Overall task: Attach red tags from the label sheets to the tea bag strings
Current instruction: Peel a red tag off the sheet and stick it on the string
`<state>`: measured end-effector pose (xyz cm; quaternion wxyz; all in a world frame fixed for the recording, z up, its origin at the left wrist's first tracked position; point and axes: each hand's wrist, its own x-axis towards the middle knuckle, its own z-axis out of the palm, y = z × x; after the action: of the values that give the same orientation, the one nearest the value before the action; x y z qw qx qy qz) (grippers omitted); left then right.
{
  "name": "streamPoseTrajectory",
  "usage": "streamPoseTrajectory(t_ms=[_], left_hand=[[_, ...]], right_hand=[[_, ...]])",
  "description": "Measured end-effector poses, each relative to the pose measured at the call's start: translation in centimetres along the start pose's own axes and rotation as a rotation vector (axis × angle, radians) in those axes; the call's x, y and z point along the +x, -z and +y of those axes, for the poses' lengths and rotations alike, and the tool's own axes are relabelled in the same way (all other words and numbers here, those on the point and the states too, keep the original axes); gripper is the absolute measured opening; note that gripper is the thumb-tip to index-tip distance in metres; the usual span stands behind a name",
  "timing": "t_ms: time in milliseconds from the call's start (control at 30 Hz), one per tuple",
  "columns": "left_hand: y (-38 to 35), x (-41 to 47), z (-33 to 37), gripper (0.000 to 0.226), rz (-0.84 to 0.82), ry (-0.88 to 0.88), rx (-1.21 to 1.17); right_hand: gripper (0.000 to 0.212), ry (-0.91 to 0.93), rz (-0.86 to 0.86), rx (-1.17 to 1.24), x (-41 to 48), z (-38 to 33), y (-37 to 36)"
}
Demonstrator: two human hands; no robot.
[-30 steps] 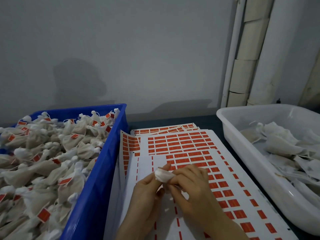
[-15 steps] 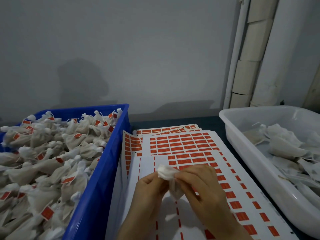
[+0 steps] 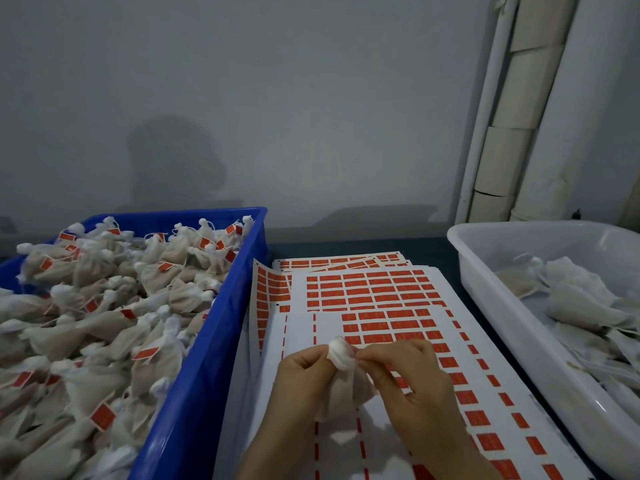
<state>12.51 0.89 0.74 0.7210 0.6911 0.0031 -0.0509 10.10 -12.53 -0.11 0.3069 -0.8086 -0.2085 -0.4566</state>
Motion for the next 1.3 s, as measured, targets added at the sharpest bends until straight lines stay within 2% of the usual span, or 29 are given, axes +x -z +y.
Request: streamPoseTrajectory(t_ms=[100,167,267,467,533,600,633,700,733,800,933,1033,1100,1300], left_hand=[[0.2,0.2,-0.1,0.039,0.009,0.017,0.039],[0.2,0.0,-0.3,0.039,-0.021,0.009,0.051],[0.2,-0.2,-0.4,0.019,-0.012,0.024,0.091],[0.4,-0.3,-0.4,0.021,-0.044,0.017,0.13],[0.2,-0.4,-0.4,0.029,-0.061,0.015,0.147],[0.0,-0.3,-0.5,0.033,-0.084,0.026,0.16],[-0.1,-0.4,-0.4,0.031,-0.092,0.025,0.162],[-0.2,-0.5,-0.2,0.014,-0.107,0.021,0.129],[-0.2,-0.4,-0.2,0.014,-0.127,0.026,0.115],[-0.2,-0.4,-0.3,0.033,-0.155,0.021,0.085],[-0.4,-0.3,-0.5,0.032,-0.135,0.024,0.025],[-0.6,-0.2,-0.5,0.006,-0.093,0.031,-0.015],[-0.5,-0.2,-0.2,0.018,-0.078,0.01,-0.033],[-0.3,-0.3,-0.5,0.014,0.012,-0.021,-0.05]], right_hand=[[0.035,0.016,0.006,-0.039,0.1,0.2,0.1],[0.047,-0.057,-0.007,-0.017,0.2,0.1,0.3],[0.048,-0.12,-0.063,0.013,0.3,0.0,0.7],[0.05,-0.134,-0.118,0.01,0.0,0.1,0.5],[0.044,-0.143,-0.127,0.01,0.1,0.2,0.4],[0.018,-0.175,-0.129,0.021,0.2,0.3,0.3],[0.012,-0.205,-0.133,0.038,0.3,0.3,0.4],[0.011,-0.328,-0.157,0.135,0.4,0.0,0.6],[0.013,-0.415,-0.18,0.2,0.5,-0.3,0.6],[0.014,-0.538,-0.226,0.293,0.3,-0.5,0.5],[0.01,-0.626,-0.258,0.39,0.4,-0.6,0.2],[0.009,-0.69,-0.238,0.451,0.4,-0.5,0.2],[0.016,-0.702,-0.226,0.467,0.3,-0.3,0.2],[0.02,-0.729,-0.209,0.486,0.5,-0.3,0.1]])
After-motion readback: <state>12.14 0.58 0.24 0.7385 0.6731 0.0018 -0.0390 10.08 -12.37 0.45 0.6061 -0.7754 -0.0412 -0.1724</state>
